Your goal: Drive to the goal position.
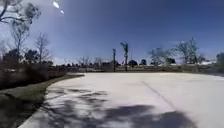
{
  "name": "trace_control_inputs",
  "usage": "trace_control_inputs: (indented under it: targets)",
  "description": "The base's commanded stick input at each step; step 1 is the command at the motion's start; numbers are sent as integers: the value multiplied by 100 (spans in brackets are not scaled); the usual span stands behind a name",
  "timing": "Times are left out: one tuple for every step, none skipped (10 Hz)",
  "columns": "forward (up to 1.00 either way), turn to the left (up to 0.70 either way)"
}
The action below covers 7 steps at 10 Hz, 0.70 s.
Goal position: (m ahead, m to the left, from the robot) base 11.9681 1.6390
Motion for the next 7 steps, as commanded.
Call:
trace_control_inputs:
  targets:
    - [100,0]
    - [100,0]
    - [100,0]
    - [100,0]
    - [100,0]
    - [100,0]
    - [100,0]
